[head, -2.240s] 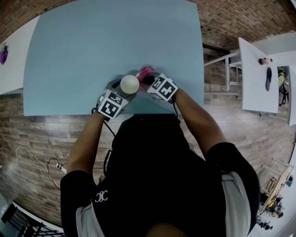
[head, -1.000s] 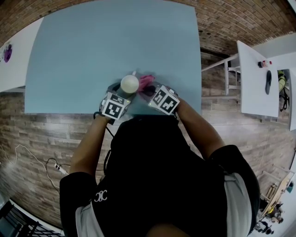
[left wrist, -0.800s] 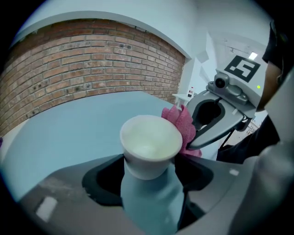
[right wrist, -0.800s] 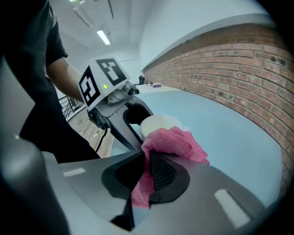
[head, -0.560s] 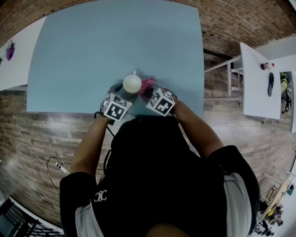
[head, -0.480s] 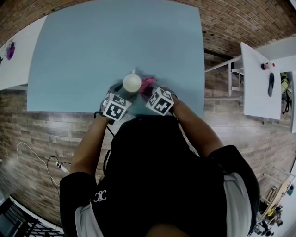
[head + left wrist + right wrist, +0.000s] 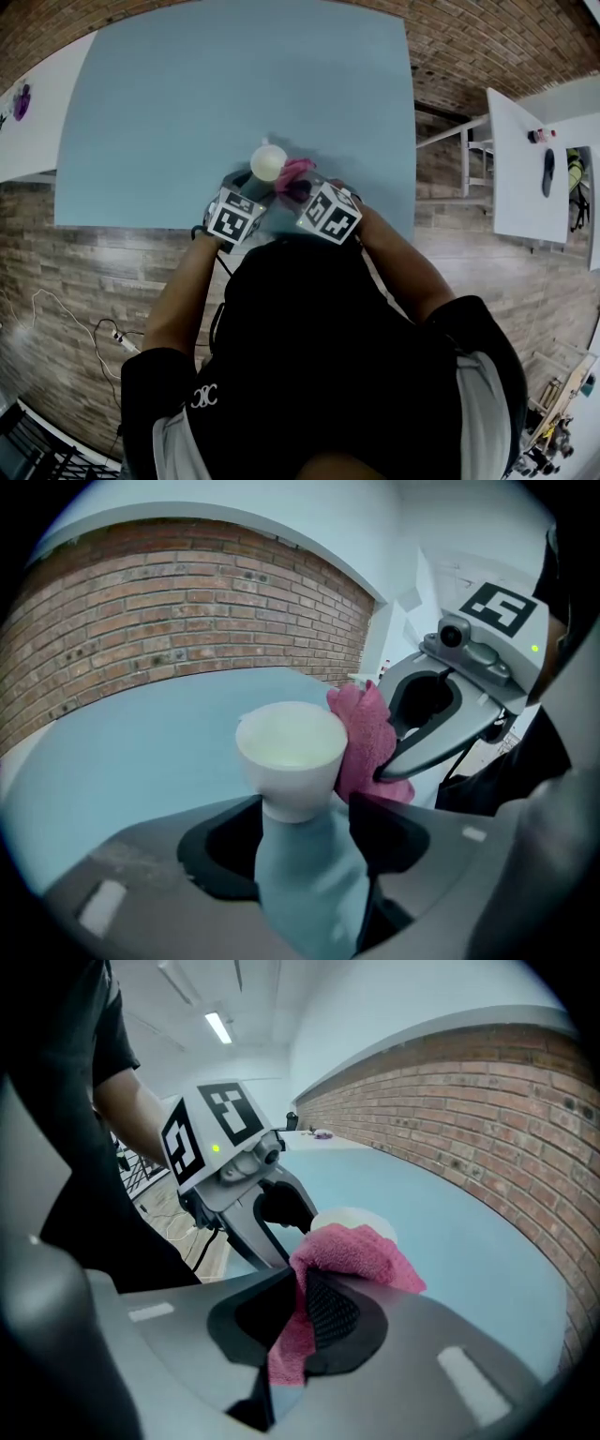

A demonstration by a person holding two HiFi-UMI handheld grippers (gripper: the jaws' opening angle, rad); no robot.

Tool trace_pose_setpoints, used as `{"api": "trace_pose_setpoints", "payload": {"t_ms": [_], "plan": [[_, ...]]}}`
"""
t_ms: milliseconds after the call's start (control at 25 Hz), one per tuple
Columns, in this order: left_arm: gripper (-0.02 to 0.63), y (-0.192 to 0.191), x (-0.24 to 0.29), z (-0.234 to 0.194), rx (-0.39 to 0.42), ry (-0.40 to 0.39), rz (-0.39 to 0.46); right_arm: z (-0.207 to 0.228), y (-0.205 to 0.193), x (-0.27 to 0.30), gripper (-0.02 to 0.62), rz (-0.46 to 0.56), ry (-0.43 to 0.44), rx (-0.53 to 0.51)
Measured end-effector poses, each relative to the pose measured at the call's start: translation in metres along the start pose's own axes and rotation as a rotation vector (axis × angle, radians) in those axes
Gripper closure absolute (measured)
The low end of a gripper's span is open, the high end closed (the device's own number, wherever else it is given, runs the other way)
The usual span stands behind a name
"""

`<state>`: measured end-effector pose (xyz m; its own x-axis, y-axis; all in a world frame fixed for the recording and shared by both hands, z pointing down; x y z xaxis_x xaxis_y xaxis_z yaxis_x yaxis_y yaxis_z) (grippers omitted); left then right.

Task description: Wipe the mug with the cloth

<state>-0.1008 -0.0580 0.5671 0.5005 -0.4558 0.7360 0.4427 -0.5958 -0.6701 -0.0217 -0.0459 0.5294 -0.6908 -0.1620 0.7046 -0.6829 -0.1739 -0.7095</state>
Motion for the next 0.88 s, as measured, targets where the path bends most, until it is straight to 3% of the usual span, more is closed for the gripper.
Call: {"api": "trace_pose_setpoints", "payload": {"t_ms": [160,440,560,640,680,880], "plan": [[0.41,-0.002,0.005,0.01,0.063,-0.034,-0.025,0.003,-0.006,0.012,0.56,-0.031,0.001,0.025],[0.411,-0.016,0.01,0.024,0.095,-0.078,-0.048,0.01,-0.027,0.035,0.56,-0.095,0.001,0.109],[0.434,-0.021,0.006,0.021,0.048,-0.082,-0.055,0.015,-0.031,0.038,0.56,-0.088,0.011,0.182],[0.572,-0.024,0.003,0.016,0.005,-0.071,-0.038,0.016,-0.032,0.036,0.56,-0.072,0.012,0.207],[0.604,-0.026,0.001,0.012,-0.016,-0.062,-0.024,0.017,-0.032,0.033,0.56,-0.06,0.008,0.213],[0.606,-0.039,-0.018,0.002,-0.155,-0.055,0.093,0.021,-0.032,-0.001,0.558,0.034,-0.036,0.298]]}}
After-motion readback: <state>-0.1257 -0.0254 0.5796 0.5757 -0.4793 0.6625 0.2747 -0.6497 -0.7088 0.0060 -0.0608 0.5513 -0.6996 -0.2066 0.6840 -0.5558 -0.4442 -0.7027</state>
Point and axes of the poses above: the fingertips, and each gripper's own axes: x forward along the fingers, z to its right, y out of its top, the point moved 5 cm from there along -x, backward along the fingers, and after that the axes turned 2 degrees about y, right-handed, at the moved point
